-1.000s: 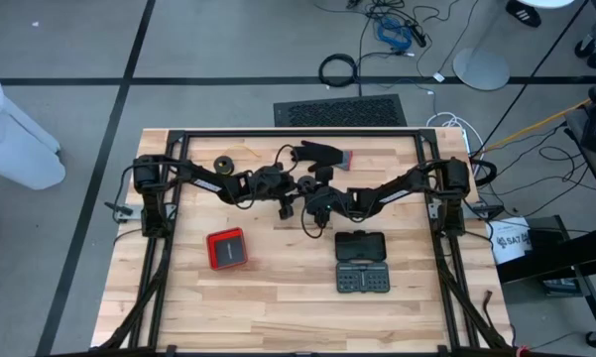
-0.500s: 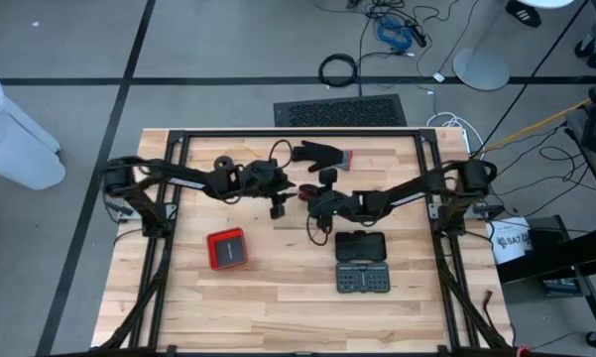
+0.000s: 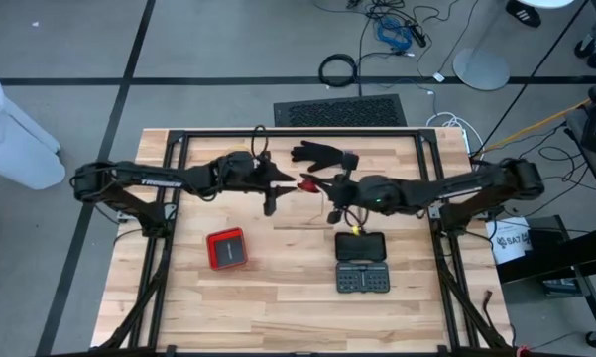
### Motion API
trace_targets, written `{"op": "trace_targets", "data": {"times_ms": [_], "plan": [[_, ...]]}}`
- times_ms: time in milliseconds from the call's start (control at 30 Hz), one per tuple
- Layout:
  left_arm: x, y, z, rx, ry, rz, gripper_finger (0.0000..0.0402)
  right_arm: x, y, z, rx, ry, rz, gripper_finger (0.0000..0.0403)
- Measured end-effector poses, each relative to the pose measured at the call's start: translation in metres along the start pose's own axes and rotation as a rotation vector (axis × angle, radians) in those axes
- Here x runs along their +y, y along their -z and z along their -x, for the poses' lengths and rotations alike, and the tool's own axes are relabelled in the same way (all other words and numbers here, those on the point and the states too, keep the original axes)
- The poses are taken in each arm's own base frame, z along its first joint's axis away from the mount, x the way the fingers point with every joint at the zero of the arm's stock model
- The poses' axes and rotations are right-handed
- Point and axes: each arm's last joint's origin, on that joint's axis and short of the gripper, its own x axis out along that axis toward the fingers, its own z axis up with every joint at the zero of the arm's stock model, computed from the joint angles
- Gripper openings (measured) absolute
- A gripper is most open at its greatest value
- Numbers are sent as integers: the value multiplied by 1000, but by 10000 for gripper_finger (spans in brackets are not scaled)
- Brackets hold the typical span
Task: Coil cords
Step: Uncoil the red wire from the spool
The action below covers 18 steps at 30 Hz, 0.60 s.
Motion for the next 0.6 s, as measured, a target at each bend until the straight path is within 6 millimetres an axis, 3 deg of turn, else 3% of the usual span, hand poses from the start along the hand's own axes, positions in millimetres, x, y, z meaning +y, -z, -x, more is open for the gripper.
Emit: {"op": "trace_targets", "data": {"times_ms": [200, 433, 600], "plan": [[-17, -8, -20, -221, 90, 53, 142, -8, -16, 14, -98, 31, -10, 1], [-34, 5, -47, -405, 184, 118, 142, -12, -25, 18, -167, 93, 18, 1], [-37, 9, -54, -539, 226, 162, 142, -14, -27, 19, -179, 113, 24, 0]]}}
